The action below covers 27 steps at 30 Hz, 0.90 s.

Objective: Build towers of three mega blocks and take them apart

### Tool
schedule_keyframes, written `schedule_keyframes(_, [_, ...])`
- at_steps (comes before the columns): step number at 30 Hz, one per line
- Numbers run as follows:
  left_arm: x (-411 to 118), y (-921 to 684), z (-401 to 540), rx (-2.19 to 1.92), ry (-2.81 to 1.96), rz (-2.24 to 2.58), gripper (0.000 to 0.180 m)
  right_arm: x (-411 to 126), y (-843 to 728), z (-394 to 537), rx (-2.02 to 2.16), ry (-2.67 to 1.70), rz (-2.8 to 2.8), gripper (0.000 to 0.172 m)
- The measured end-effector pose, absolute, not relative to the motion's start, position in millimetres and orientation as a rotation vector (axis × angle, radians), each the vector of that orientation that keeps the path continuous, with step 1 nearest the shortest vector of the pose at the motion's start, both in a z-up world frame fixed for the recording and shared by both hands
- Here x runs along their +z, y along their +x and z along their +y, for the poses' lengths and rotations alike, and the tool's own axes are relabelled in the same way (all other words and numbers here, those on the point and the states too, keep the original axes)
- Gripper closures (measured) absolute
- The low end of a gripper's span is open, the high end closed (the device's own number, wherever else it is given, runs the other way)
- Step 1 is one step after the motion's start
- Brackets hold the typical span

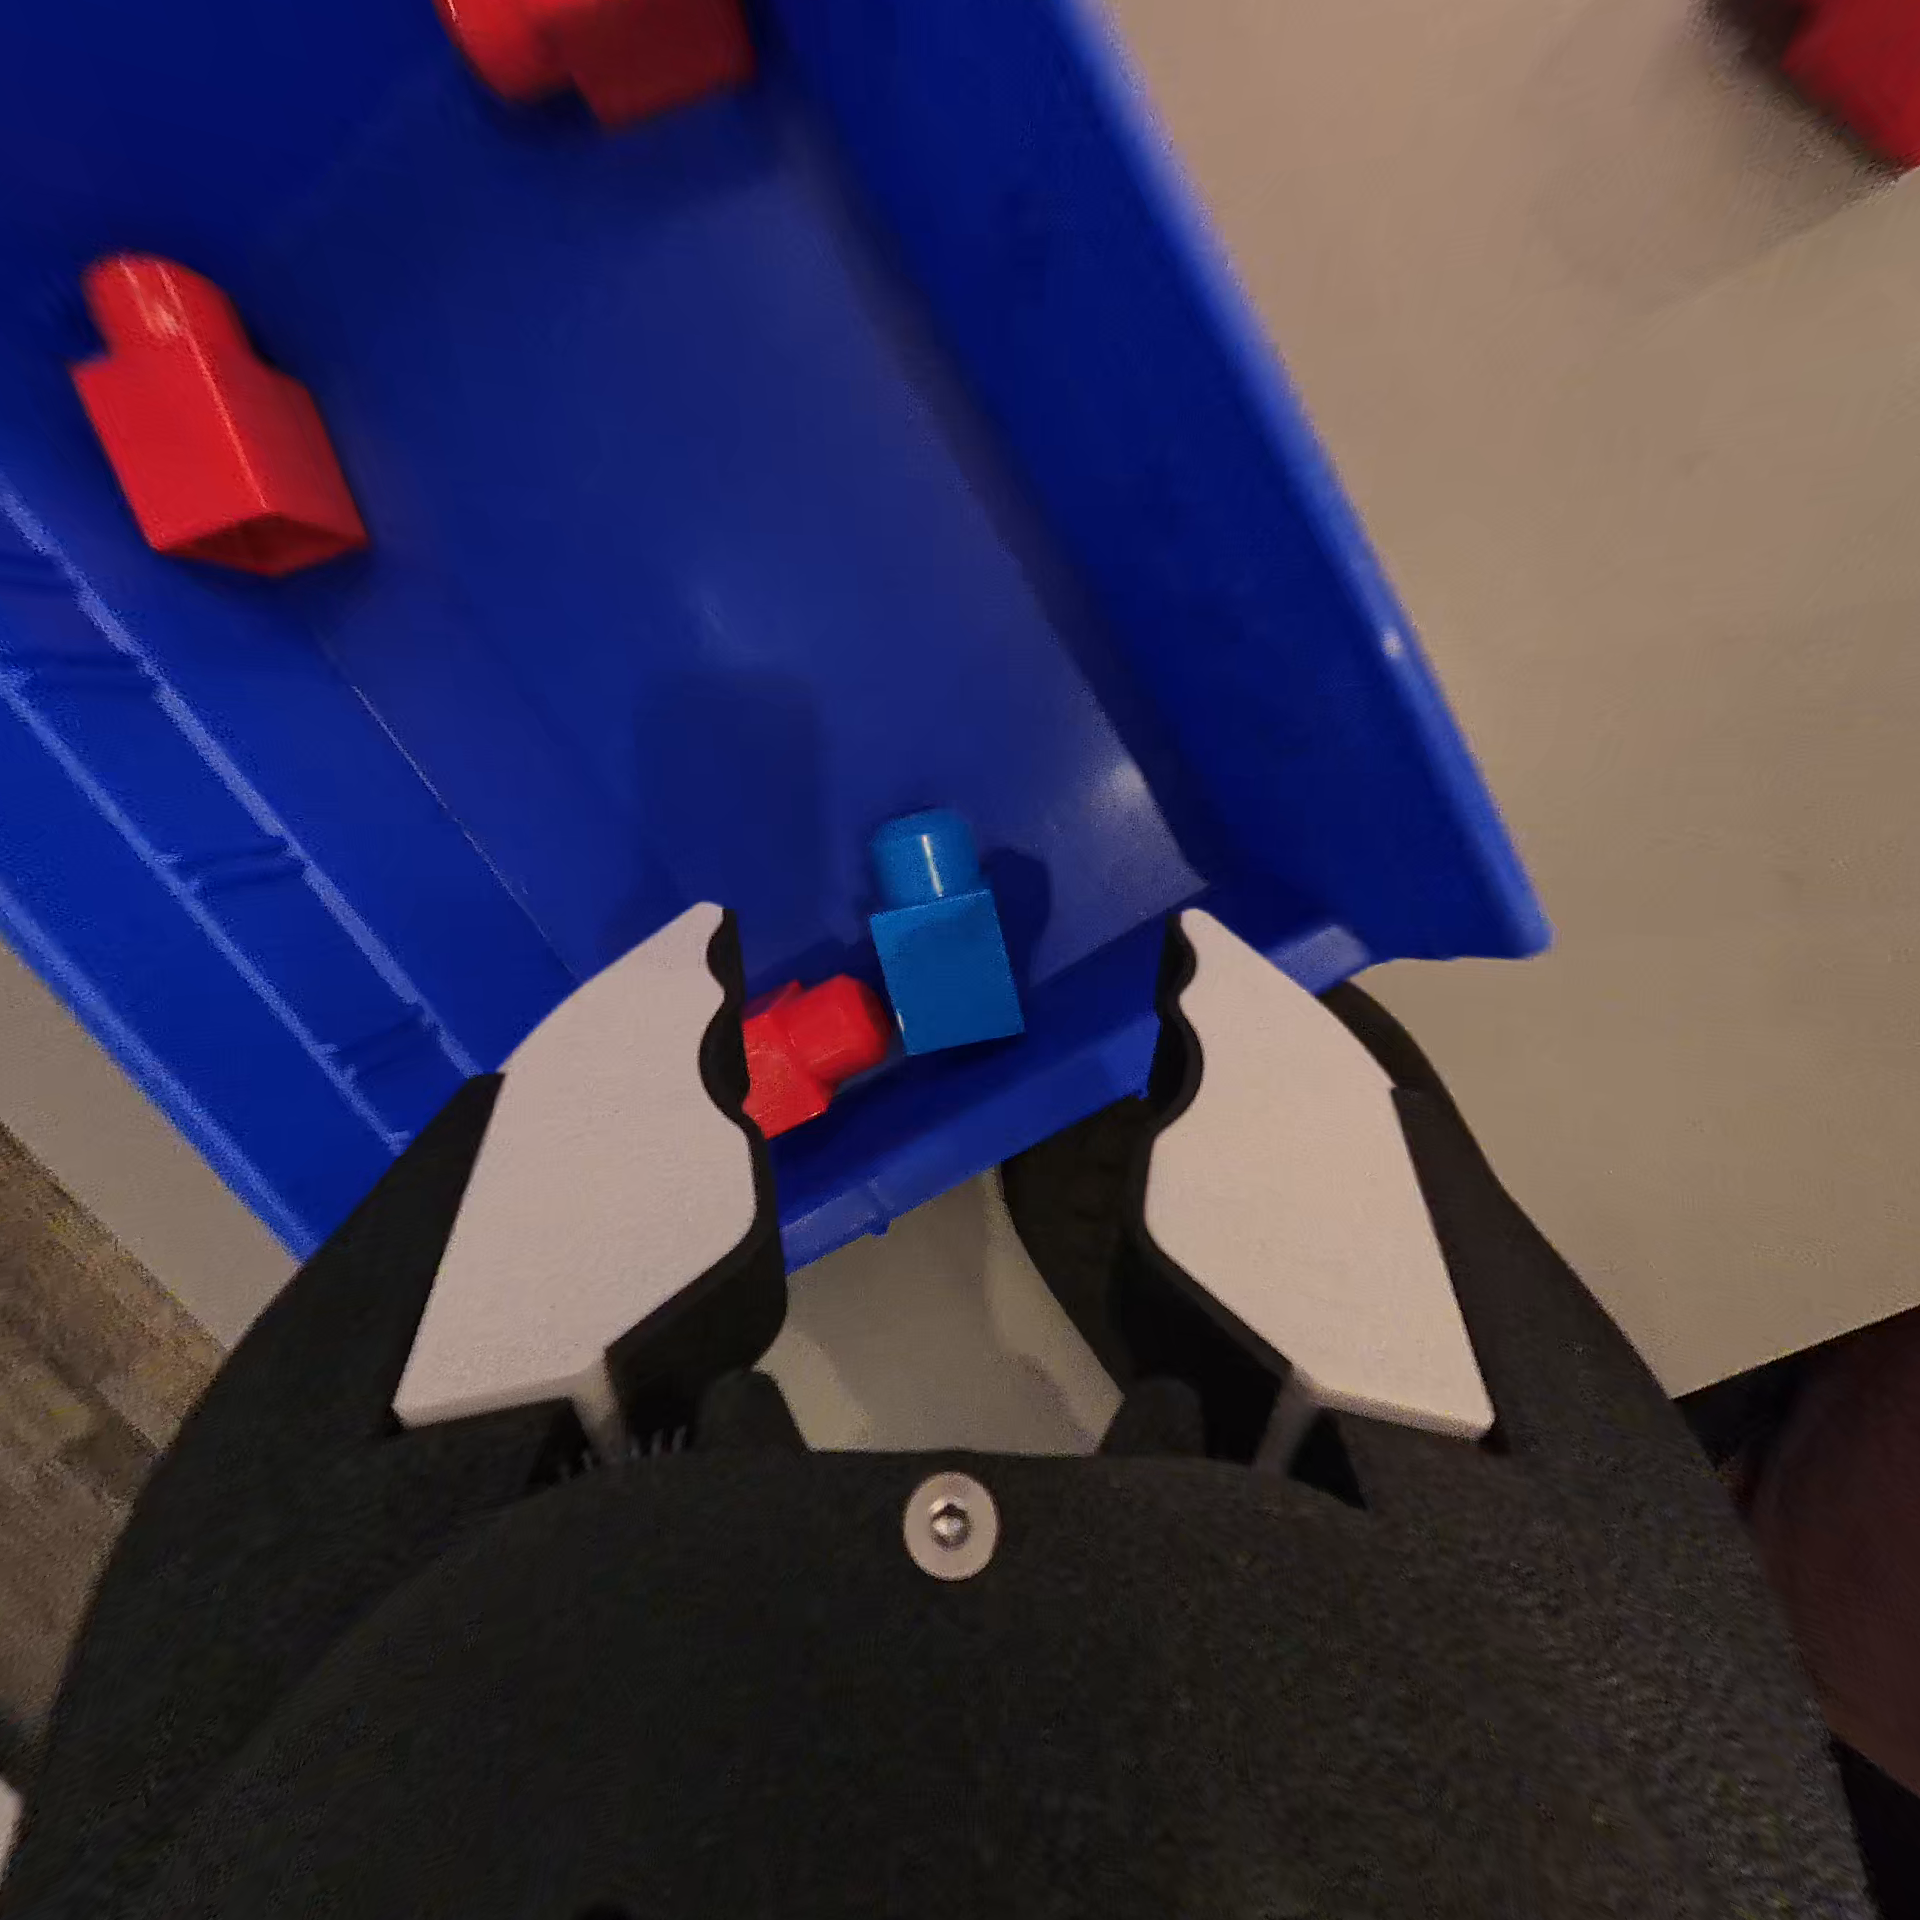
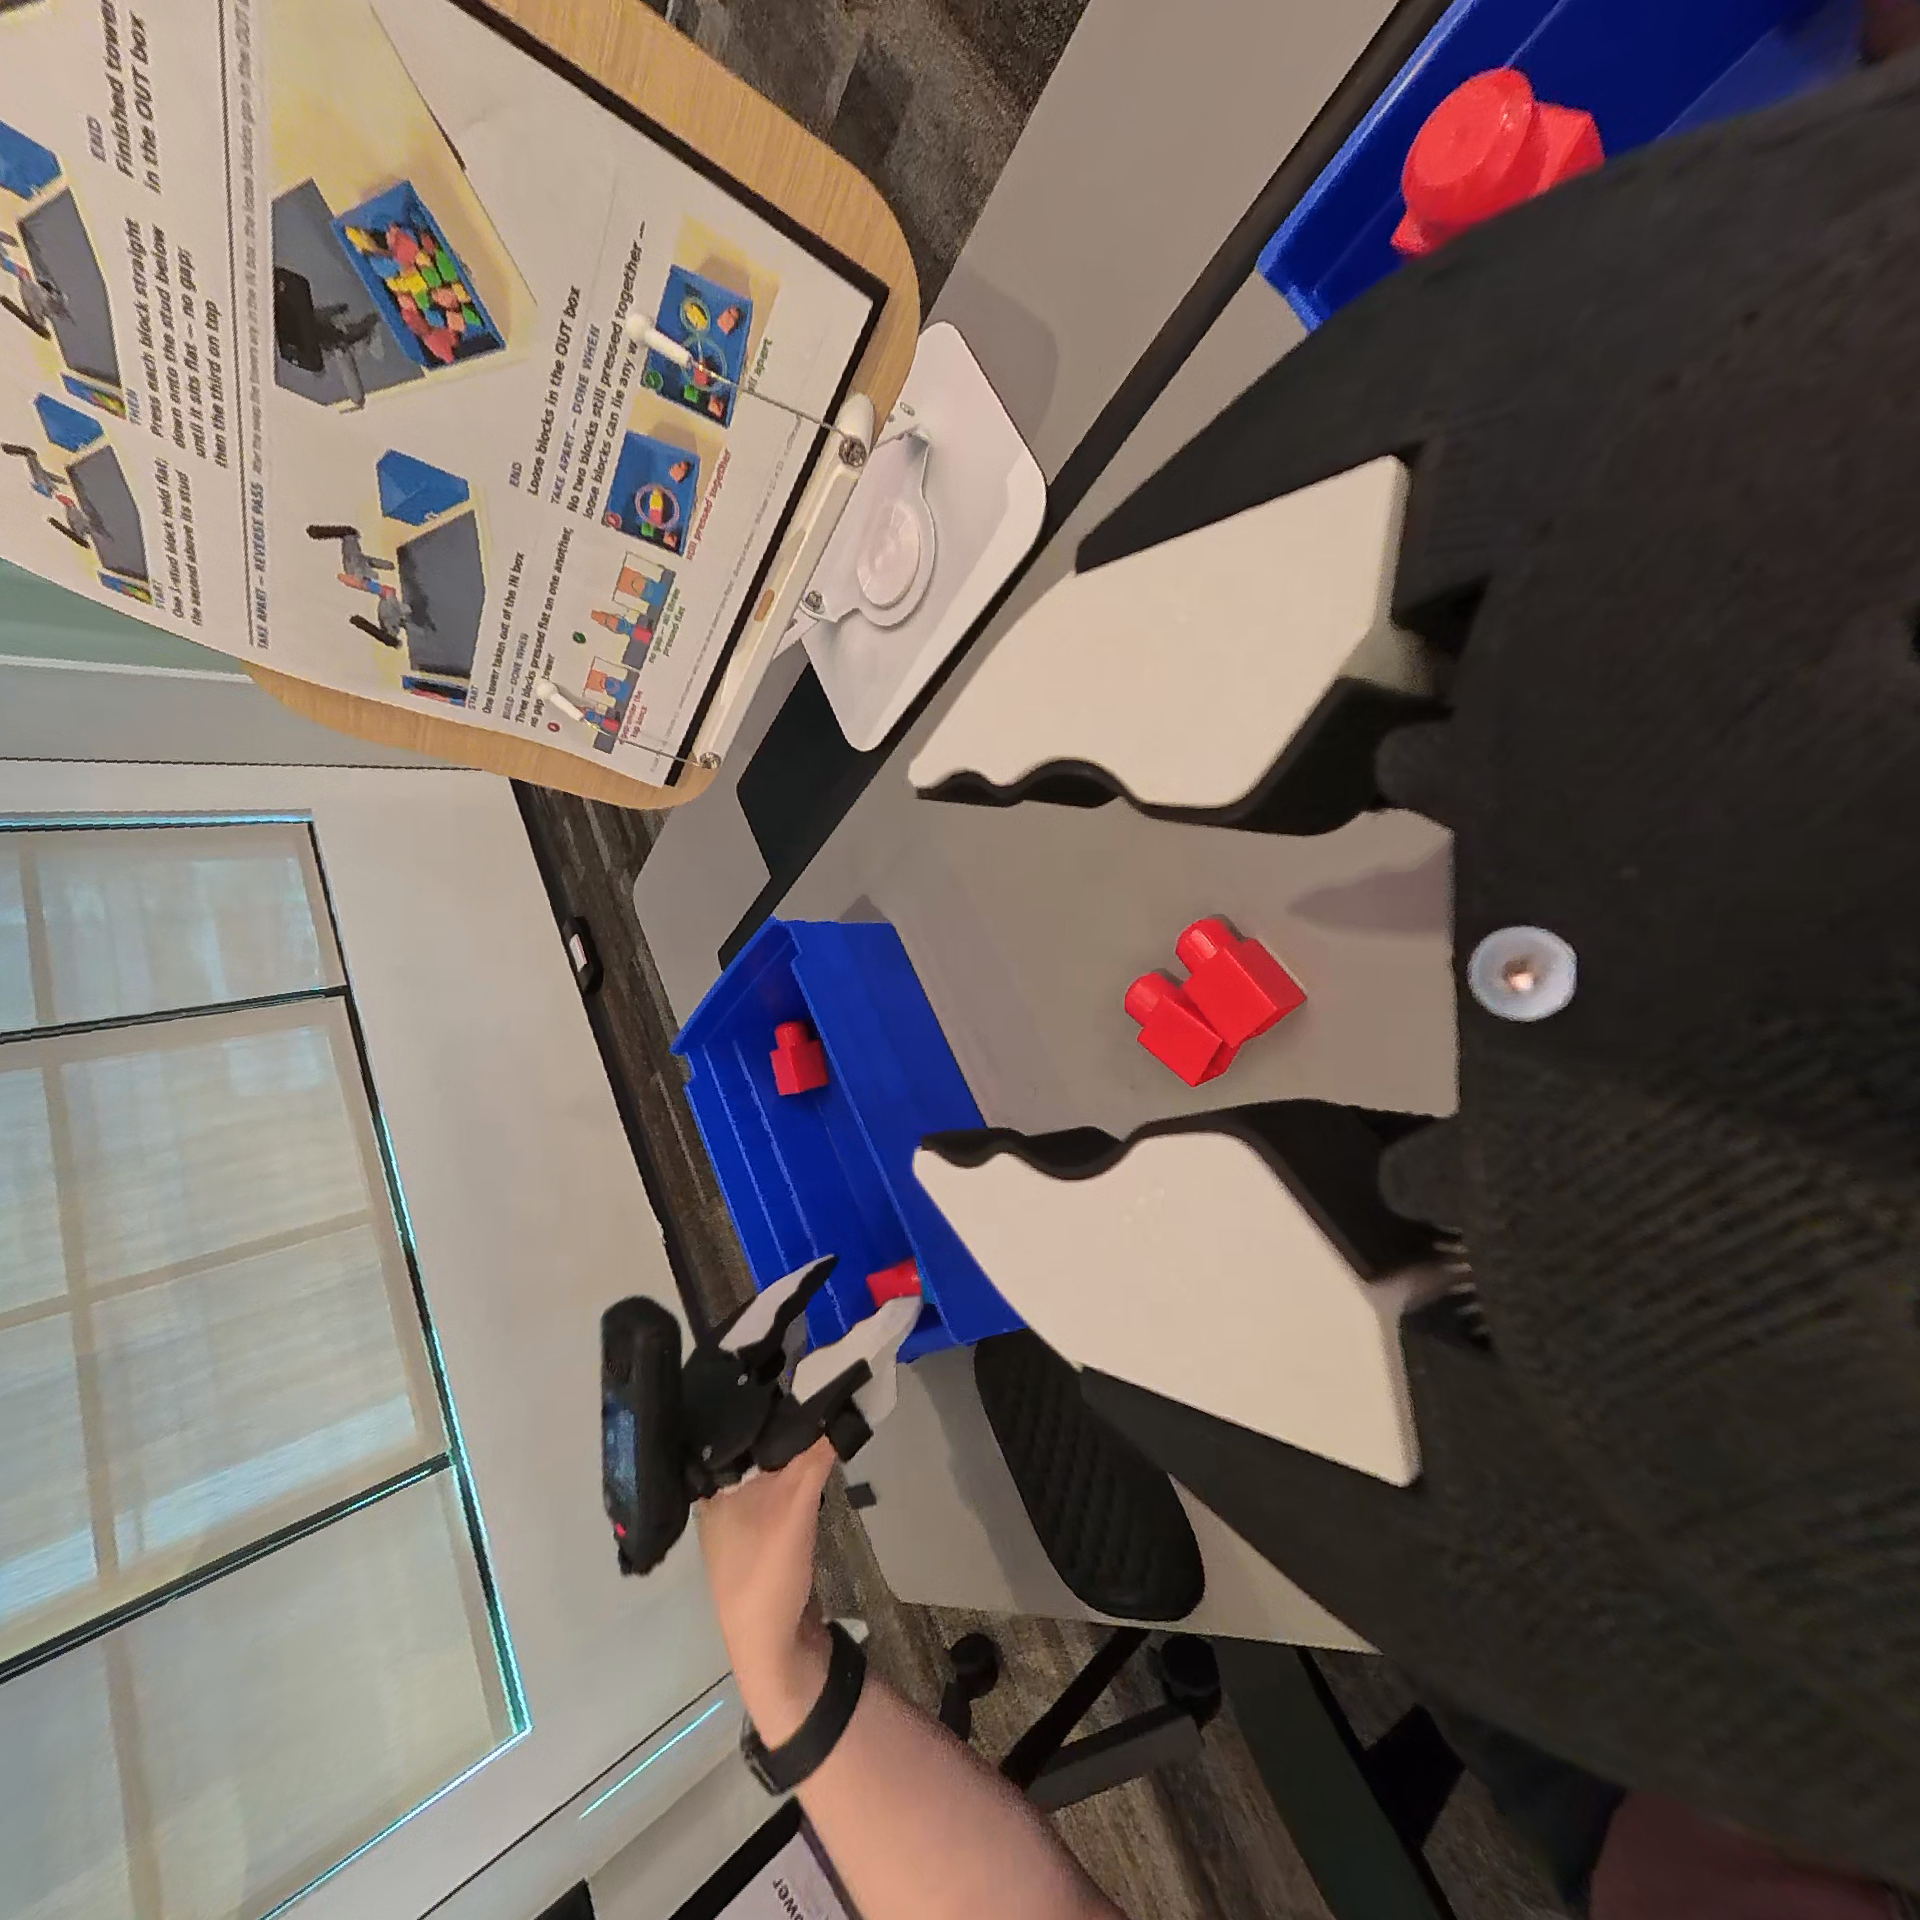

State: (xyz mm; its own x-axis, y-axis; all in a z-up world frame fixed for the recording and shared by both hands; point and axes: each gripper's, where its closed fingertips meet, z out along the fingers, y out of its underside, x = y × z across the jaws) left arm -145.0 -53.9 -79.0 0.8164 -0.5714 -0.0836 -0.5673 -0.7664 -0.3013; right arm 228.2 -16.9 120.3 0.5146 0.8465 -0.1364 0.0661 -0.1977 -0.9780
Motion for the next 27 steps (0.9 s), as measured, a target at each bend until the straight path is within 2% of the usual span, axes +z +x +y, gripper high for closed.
schedule_keyframes(1, [-87.4, -145.9, -53.3, -0.034, -2.72, 0.864, 0.106, 118.6, 226.5, -17.1, 0.859, -1.633, -0.8, 0.111])
schedule_keyframes(3, [-102.6, -143.7, -54.9, -0.102, -2.797, 0.844, 0.108, 116.1, 224.0, -17.3, 0.853, -1.641, -0.811, 0.111])
schedule_keyframes(13, [-145.9, -167.1, -60.4, 0.07, -3.031, 0.801, 0.109, 110.3, 225.0, -11.8, 0.853, -1.665, -0.811, 0.111])
schedule_keyframes(15, [-148.6, -164.6, -64.1, 0.003, -3.084, 0.748, 0.12, 109.8, 225.9, -10.8, 0.856, -1.668, -0.807, 0.11])
schedule_keyframes(16, [-148.9, -162.6, -64.9, -0.031, -3.1, 0.728, 0.138, 109.6, 226.3, -10.6, 0.857, -1.669, -0.806, 0.11])
schedule_keyframes(19, [-148.3, -161.8, -63.9, -0.051, -3.099, 0.731, 0.144, 109.0, 226.9, -10.0, 0.86, -1.671, -0.806, 0.11])
schedule_keyframes(23, [-129.1, -168.4, -45.7, 0.061, -2.942, 0.755, 0.144, 107.3, 226.5, -8.1, 0.863, -1.675, -0.802, 0.11])
schedule_keyframes(27, [-74.8, -151.2, -25.8, -0.043, -2.652, 0.703, 0.144, 104.9, 221.6, -5.7, 0.859, -1.678, -0.808, 0.111])
